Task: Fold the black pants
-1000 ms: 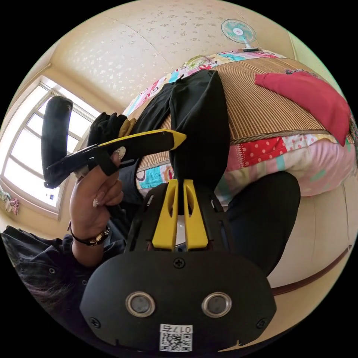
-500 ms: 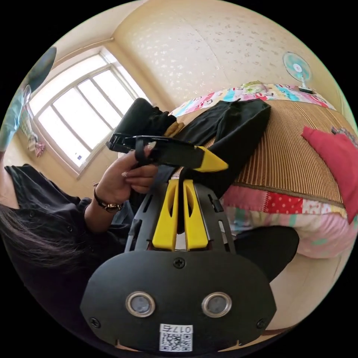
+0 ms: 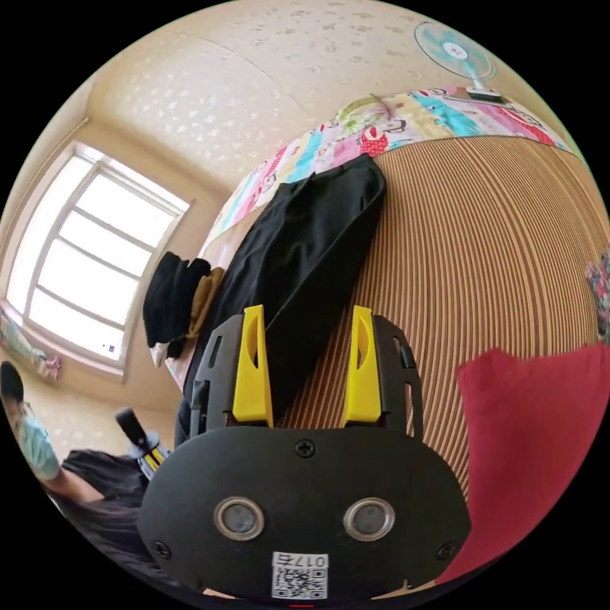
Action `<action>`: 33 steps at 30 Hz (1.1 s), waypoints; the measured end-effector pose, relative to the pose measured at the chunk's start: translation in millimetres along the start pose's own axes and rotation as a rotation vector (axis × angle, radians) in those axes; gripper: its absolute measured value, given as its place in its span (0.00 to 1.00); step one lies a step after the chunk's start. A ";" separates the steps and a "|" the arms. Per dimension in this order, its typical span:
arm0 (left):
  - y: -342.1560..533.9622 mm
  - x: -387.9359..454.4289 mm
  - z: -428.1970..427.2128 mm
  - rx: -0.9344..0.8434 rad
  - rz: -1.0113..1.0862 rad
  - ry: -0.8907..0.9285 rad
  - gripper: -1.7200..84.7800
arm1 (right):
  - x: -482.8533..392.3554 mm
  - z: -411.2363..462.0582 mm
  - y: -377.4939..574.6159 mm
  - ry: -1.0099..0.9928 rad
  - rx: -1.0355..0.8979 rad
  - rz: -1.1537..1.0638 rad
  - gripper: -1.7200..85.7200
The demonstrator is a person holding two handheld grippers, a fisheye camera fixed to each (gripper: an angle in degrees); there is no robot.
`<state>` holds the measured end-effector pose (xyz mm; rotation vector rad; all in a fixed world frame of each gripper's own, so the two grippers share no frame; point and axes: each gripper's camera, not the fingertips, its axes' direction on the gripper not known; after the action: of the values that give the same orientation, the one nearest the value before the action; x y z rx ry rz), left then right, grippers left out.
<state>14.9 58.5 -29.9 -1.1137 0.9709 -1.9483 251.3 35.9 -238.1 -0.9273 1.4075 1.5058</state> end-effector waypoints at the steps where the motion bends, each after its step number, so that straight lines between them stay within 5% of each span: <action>1: -1.7 4.6 -9.1 0.005 0.010 0.002 0.05 | 9.9 19.6 -40.2 0.012 -0.002 0.043 0.22; 5: -5.1 15.6 -42.8 0.043 0.045 0.033 0.05 | 41.9 66.3 -121.3 0.089 0.028 0.198 0.21; 9: -5.6 10.4 -84.0 0.108 0.027 0.150 0.04 | 54.8 117.4 -158.7 0.153 -0.020 0.237 0.07; 13: 19.4 0.1 -150.1 0.210 -0.008 0.178 0.02 | -61.6 127.5 -160.4 0.476 0.272 -0.041 0.05; 17: 68.6 0.0 -220.3 0.308 -0.064 0.133 0.01 | -180.8 163.2 -160.5 0.313 0.389 -0.252 0.05; 21: 123.5 5.8 -296.6 0.395 -0.218 -0.155 0.02 | -262.9 252.6 -173.8 0.150 0.324 -0.282 0.05; 26: 162.5 -19.3 -333.0 0.412 -0.444 -0.310 0.09 | -253.2 327.1 -154.8 -0.033 0.177 -0.146 0.07; 33: 150.3 -10.1 -354.0 0.482 -0.341 -0.383 0.16 | -216.9 239.8 28.5 0.085 0.086 -0.391 0.11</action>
<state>-269.4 87.9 -287.4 -1.3472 0.0971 -1.9733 311.0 253.7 -4.9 -1.1472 1.2509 1.1177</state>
